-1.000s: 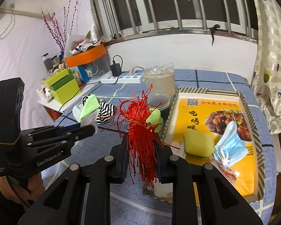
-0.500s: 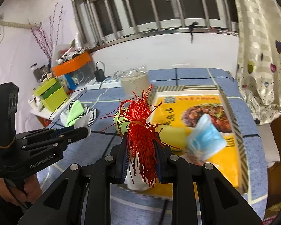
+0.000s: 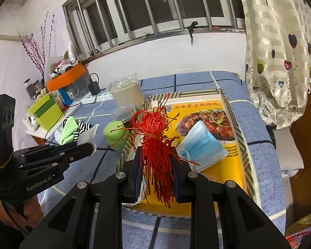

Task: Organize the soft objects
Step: 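Carry the white wipe and red tassel over the yellow tray with both tools, then lower the wipe into the tray and open the left tool while the right tool releases the tassel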

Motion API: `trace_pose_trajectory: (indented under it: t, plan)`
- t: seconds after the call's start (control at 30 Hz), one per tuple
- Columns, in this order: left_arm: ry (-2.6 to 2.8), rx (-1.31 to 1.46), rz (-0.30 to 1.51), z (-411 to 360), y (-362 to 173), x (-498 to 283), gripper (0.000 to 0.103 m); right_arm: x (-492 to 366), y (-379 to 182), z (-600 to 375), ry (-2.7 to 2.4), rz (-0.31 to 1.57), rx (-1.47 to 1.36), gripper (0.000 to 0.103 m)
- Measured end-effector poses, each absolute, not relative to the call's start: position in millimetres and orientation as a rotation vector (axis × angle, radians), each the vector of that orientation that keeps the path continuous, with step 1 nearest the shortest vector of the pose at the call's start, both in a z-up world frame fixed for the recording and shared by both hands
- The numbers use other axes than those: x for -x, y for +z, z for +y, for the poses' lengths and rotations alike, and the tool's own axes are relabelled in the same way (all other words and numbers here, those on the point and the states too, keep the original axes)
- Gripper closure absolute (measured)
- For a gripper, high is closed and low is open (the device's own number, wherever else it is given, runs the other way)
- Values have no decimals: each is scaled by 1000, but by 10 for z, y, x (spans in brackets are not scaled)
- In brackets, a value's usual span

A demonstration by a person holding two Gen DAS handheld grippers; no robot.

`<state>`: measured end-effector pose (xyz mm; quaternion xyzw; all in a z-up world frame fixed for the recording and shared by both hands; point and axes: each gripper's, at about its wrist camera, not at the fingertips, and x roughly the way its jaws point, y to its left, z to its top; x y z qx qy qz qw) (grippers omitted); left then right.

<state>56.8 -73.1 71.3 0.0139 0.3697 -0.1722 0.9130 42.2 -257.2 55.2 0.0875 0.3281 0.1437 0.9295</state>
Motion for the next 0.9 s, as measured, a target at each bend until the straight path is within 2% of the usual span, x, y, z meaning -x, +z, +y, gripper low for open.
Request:
trace_pose_trajectory:
  t: [0.9]
  plan:
    - [-479, -84, 881, -1349, 276, -799, 87, -626, 112, -2937, 230, 790, -217, 79]
